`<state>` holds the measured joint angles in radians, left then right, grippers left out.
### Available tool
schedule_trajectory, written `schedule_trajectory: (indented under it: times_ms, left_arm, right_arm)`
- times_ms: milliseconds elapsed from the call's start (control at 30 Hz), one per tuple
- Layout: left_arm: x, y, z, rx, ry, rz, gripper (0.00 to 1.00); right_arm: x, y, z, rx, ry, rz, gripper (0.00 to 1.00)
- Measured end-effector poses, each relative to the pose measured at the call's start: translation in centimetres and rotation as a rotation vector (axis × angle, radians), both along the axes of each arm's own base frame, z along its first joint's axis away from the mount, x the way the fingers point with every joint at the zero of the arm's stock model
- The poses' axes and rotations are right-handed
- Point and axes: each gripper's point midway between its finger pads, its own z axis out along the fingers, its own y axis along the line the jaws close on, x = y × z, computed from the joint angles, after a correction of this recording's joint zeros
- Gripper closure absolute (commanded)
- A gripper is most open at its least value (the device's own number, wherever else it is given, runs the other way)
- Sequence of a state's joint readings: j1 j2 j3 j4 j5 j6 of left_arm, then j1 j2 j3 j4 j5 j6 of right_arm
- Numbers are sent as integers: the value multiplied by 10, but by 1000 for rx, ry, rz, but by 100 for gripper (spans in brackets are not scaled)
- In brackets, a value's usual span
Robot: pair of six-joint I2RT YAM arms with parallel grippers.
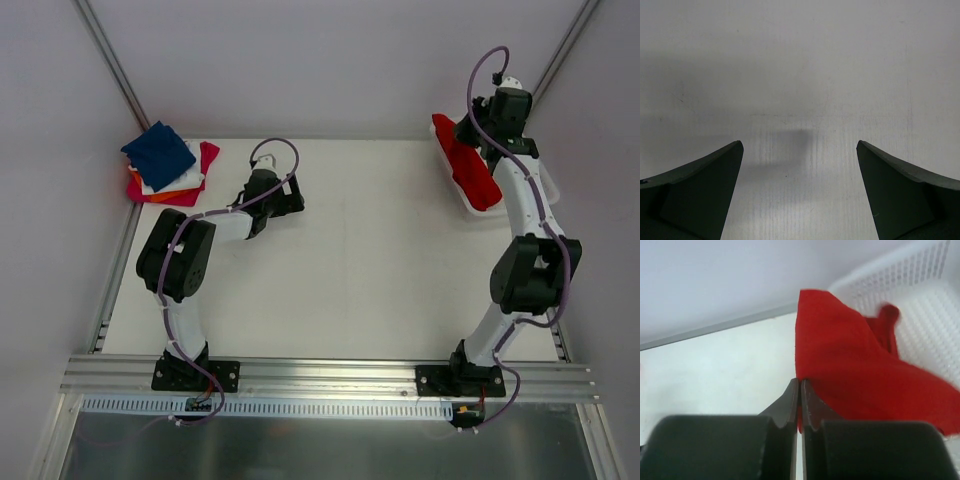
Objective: Fold and stack the t-shirts
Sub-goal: Grab the tshirt from the pile
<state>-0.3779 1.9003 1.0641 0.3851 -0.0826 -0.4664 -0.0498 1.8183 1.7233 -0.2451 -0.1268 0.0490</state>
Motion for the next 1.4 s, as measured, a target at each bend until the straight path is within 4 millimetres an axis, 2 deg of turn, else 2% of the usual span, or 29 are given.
schedule_trajectory:
  times_ms: [133,267,400,467,567,700,800,867,900,1067,1200,1300,1367,1400]
  left_arm:
    - [0,0,0,-5,0,1,1]
    - [-2,0,-3,-8,4,1,1]
    - [-1,2,-3,-14,5,9,1]
    - [0,2,-2,-16,1,9,1]
    - [0,2,-2,-20,-1,9,1]
    - [-1,1,-2,-23,1,4,1]
    - [-1,0,-2,-26,1,2,1]
    - [-1,1,-2,-28,3,2,1]
    - [0,2,-2,-28,3,3,1]
    - [0,2,-2,-32,3,7,1]
    - [0,5,-2,-36,5,11,1]
    - [0,4,-3,-38,6,8,1]
    - [0,4,-3,-39,6,8,1]
    - [0,4,-3,-39,6,9,1]
  right_arm:
    - [-28,29,65,-70,-136,53,100]
    - [-64,60,117,-122,-252,108,100]
    - [-110,92,172,-162,-389,166,100]
    - [-140,106,204,-173,-473,196,100]
    - [-181,116,241,-171,-579,229,100]
    - [-231,114,278,-169,-707,234,100]
    - [-259,113,286,-175,-775,245,100]
    - [-266,101,281,-204,-789,202,100]
    - [-266,88,279,-220,-789,149,100]
    - [-238,31,263,-278,-709,-84,100]
    - [-211,6,231,-256,-583,-192,100]
    - [-193,8,206,-232,-479,-185,100]
    - [-181,30,208,-230,-445,-103,100]
    - [-176,50,215,-244,-447,-35,100]
